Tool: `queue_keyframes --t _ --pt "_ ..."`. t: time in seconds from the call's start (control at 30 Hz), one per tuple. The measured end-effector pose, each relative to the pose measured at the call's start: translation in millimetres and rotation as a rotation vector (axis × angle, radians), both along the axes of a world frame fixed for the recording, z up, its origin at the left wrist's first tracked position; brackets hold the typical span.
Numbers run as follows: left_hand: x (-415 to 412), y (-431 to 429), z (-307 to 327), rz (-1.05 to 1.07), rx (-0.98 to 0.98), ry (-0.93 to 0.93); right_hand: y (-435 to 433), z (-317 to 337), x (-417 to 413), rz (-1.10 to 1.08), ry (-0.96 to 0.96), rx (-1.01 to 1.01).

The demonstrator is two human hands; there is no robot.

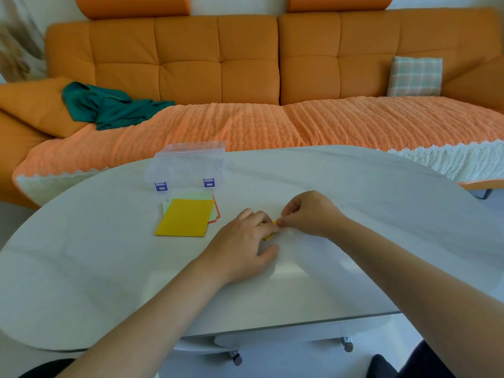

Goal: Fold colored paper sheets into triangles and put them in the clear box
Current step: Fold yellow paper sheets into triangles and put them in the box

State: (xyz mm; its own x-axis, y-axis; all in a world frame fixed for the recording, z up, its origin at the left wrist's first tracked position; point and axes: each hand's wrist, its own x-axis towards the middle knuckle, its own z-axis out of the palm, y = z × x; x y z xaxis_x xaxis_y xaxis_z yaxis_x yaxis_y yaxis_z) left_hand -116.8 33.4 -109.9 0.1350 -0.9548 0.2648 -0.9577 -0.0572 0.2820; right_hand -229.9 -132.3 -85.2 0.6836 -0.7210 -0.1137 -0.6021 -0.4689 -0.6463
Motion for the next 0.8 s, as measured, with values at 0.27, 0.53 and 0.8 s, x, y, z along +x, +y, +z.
queue_keyframes --t 0.27,0.53,0.8 --pt "0.0 10.7 -1.2 -0.015 -0.035 0.089 1.0 3.6 1.9 0.012 0.054 0.003" --pt "-1.4 32.0 1.5 -0.006 -0.014 0.13 3.0 4.4 1.9 0.01 0.072 -0.026" --pt "-0.6 13.7 6.1 0.078 -0.05 0.26 7.4 4.9 0.8 0.131 0.051 -0.11"
